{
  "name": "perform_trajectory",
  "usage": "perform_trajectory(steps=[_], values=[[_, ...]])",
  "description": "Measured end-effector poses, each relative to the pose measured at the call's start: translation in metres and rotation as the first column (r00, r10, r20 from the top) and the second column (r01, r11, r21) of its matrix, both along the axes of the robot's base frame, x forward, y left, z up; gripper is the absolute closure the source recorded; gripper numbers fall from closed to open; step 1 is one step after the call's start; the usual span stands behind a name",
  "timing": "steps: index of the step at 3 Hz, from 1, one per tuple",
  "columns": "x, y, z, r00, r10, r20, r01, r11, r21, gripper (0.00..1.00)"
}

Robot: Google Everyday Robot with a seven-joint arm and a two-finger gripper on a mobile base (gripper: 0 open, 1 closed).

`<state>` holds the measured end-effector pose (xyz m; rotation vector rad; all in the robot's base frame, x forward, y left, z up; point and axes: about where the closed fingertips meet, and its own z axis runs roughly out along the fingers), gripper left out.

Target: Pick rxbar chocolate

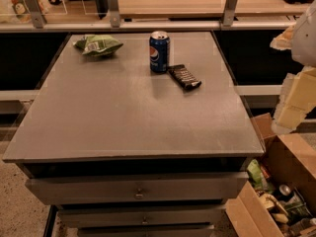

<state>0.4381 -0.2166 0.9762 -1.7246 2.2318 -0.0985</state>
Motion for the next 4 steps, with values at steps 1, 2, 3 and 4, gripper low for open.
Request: perform_trajectory(steps=[1,2,3,4], values=[[0.002,0.002,0.001,1.0,0.0,0.009,0.0,1.0,0.001,0.0],[0.02,0.017,-0.003,0.9994,0.019,0.029,-0.019,1.0,0.011,0.0],[0.049,0.037,-0.014,0.9991,0.028,0.031,-0.03,0.998,0.046,0.0],[0.083,0.058,-0.032,0.9994,0.025,0.023,-0.027,0.994,0.102,0.0]])
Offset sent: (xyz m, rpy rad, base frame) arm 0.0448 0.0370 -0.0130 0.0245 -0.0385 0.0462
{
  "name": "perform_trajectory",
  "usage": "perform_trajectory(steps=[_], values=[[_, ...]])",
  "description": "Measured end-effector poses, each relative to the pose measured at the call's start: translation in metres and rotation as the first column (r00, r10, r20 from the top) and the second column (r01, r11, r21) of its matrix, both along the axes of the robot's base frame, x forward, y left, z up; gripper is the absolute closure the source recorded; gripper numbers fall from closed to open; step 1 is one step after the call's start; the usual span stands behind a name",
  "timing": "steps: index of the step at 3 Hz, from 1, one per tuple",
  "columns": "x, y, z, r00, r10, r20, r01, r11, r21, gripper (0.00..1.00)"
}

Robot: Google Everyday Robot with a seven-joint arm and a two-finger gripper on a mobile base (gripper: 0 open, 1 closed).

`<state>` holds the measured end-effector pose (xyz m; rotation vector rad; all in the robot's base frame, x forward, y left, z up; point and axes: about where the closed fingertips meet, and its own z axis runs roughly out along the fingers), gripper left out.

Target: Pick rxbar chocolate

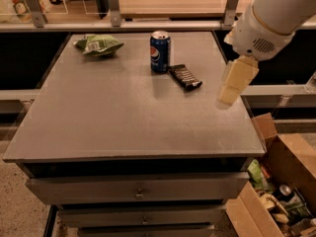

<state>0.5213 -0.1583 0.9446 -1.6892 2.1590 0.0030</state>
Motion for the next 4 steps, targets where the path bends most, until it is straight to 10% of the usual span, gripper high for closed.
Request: perform_trajectory(steps=[4], values=[[0.12,0.03,-0.069,0.9885,-0.151,0.012,0.145,0.97,0.196,0.0]])
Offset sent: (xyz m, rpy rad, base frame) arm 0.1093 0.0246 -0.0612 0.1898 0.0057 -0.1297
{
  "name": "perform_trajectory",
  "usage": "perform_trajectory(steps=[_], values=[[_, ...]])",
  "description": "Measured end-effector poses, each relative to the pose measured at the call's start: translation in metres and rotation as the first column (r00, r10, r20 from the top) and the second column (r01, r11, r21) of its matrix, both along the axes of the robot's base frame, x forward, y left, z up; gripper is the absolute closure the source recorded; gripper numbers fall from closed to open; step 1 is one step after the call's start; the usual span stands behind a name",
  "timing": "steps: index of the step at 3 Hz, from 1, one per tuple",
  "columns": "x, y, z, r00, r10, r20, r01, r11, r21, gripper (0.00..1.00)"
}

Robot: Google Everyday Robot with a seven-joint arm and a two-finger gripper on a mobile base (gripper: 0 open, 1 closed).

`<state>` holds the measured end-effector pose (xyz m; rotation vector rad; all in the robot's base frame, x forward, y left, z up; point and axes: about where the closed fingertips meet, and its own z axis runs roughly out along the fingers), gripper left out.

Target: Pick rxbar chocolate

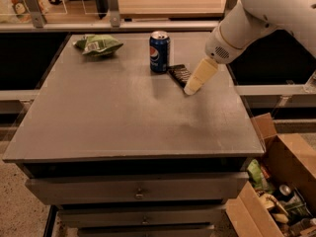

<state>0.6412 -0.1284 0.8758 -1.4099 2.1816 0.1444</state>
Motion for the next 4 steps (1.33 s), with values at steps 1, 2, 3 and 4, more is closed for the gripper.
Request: perform_trajectory(steps=[1,2,3,4], values=[[0.019,0.003,-0.013,0.9993,-0.038,-0.003,0.038,0.999,0.019,0.0],[0.032,0.004,-0.026,0.9974,-0.068,-0.025,0.069,0.997,0.04,0.0],[0.036,0.008,-0.036,0.9956,-0.08,-0.049,0.083,0.995,0.056,0.0],[0.038,0.009,-0.05,0.9924,-0.093,-0.081,0.098,0.993,0.069,0.0]])
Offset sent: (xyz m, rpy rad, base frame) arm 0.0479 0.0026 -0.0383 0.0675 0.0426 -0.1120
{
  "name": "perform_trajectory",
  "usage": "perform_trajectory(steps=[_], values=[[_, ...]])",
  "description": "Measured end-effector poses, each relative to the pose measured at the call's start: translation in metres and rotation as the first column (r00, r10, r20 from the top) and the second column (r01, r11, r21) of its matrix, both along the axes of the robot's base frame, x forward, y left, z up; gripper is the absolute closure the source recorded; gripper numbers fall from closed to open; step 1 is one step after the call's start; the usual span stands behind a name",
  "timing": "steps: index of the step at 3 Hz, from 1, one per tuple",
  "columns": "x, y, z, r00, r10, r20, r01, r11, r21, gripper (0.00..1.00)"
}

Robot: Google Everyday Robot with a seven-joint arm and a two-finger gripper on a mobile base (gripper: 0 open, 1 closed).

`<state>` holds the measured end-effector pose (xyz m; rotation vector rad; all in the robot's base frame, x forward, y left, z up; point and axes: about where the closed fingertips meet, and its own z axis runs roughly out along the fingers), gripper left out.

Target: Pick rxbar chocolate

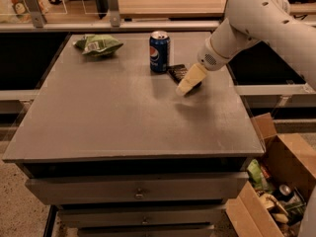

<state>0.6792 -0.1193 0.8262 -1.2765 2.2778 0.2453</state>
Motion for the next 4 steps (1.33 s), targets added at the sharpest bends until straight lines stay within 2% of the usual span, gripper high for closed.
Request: perform_trajectory(steps=[1,4], values=[[-0.002,0.001,-0.01,0.9997,-0.007,-0.026,0.007,1.0,0.012,0.18],[-0.007,0.002,-0.003,0.999,-0.007,-0.045,0.008,1.0,0.022,0.87]])
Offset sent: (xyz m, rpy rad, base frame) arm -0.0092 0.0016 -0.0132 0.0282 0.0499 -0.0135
